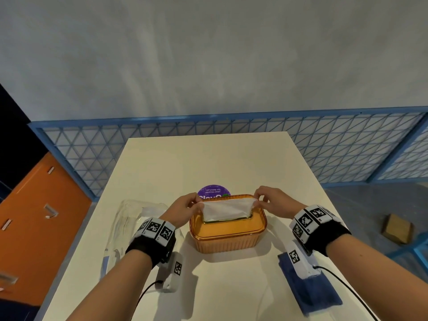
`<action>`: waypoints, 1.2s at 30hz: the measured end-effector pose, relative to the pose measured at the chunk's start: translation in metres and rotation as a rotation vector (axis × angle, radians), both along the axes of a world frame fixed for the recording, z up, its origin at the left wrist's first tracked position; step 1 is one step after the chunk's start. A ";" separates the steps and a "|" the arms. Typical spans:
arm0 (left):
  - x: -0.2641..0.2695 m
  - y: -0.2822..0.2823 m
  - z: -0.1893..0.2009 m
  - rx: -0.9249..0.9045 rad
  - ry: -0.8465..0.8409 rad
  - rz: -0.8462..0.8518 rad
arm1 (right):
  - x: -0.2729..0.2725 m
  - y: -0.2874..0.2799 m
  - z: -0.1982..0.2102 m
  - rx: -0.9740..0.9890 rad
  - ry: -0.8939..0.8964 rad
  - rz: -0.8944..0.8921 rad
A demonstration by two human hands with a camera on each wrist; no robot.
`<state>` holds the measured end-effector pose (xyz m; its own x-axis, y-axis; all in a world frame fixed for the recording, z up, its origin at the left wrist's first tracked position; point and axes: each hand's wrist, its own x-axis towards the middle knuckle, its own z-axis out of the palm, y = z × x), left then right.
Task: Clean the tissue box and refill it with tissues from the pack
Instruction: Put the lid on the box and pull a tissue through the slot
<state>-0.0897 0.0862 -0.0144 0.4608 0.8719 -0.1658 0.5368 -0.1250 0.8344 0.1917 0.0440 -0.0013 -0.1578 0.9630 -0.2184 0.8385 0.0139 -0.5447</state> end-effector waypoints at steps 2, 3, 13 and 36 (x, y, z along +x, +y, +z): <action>-0.001 -0.001 -0.002 -0.004 0.020 -0.006 | -0.001 -0.002 -0.002 -0.037 0.074 -0.004; -0.002 -0.002 -0.003 0.006 0.055 -0.019 | -0.001 -0.003 -0.004 -0.046 0.093 -0.004; -0.002 -0.002 -0.004 0.003 0.043 0.056 | -0.002 -0.002 -0.007 0.026 0.087 -0.091; 0.013 -0.011 -0.014 0.045 -0.038 0.315 | -0.008 -0.008 -0.017 0.088 0.097 -0.189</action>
<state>-0.0766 0.0751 -0.0287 0.1724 0.9787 -0.1118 0.5240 0.0050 0.8517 0.1835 0.0358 -0.0178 0.0105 0.9921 -0.1246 0.7743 -0.0869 -0.6268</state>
